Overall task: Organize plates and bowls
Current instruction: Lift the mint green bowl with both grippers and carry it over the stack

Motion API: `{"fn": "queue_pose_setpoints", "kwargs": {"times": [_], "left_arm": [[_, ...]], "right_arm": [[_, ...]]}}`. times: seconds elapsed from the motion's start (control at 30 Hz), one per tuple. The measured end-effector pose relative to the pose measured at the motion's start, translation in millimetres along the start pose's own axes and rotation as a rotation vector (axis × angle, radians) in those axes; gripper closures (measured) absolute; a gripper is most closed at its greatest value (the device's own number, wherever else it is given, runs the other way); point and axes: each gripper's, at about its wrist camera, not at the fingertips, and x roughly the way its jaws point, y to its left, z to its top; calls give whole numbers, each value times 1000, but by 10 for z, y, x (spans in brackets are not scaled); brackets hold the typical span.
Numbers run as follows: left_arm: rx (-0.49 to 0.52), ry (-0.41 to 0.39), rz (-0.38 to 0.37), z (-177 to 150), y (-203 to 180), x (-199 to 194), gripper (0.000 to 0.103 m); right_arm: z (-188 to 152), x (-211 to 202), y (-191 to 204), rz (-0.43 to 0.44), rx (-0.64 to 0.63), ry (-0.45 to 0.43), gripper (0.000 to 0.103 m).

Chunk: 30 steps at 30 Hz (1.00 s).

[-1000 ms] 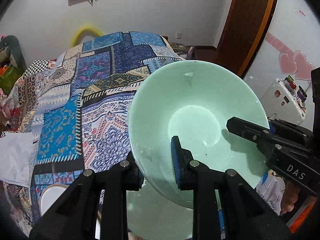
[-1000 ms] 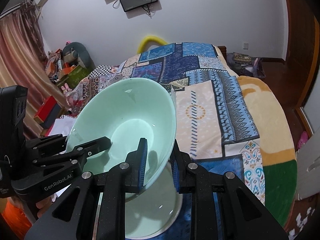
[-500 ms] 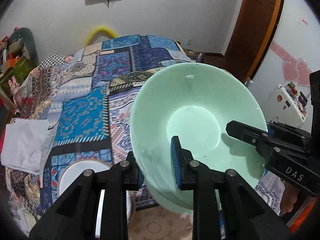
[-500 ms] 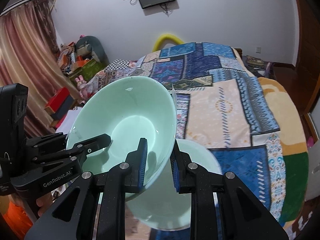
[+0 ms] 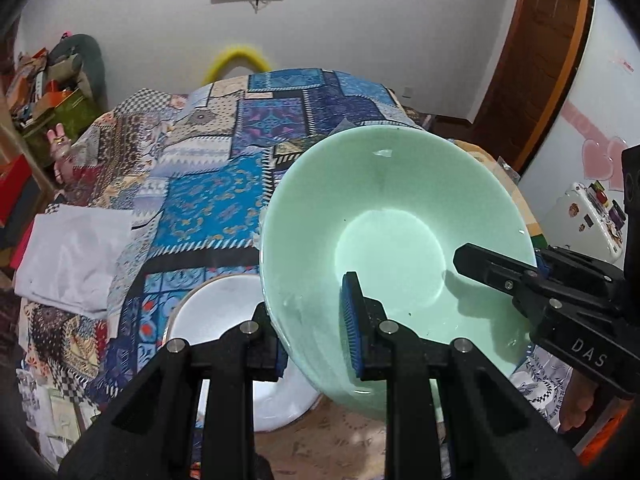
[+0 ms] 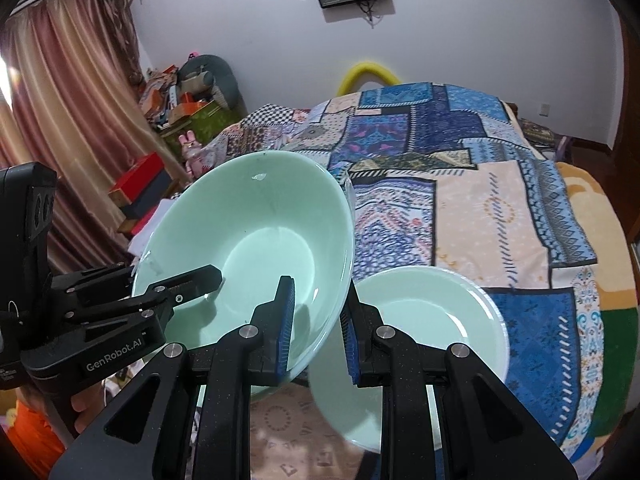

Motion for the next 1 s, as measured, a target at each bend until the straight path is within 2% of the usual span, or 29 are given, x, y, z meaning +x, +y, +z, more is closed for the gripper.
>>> {"fn": "queue_pose_setpoints", "kwargs": {"times": [0.47, 1.0], "left_arm": [[-88, 22, 36, -257, 495, -41, 80], [-143, 110, 63, -505, 919, 298, 82]], "right_arm": [[-101, 338, 365, 51, -33, 64, 83], [-273, 821, 498, 87, -23, 186, 83]]}}
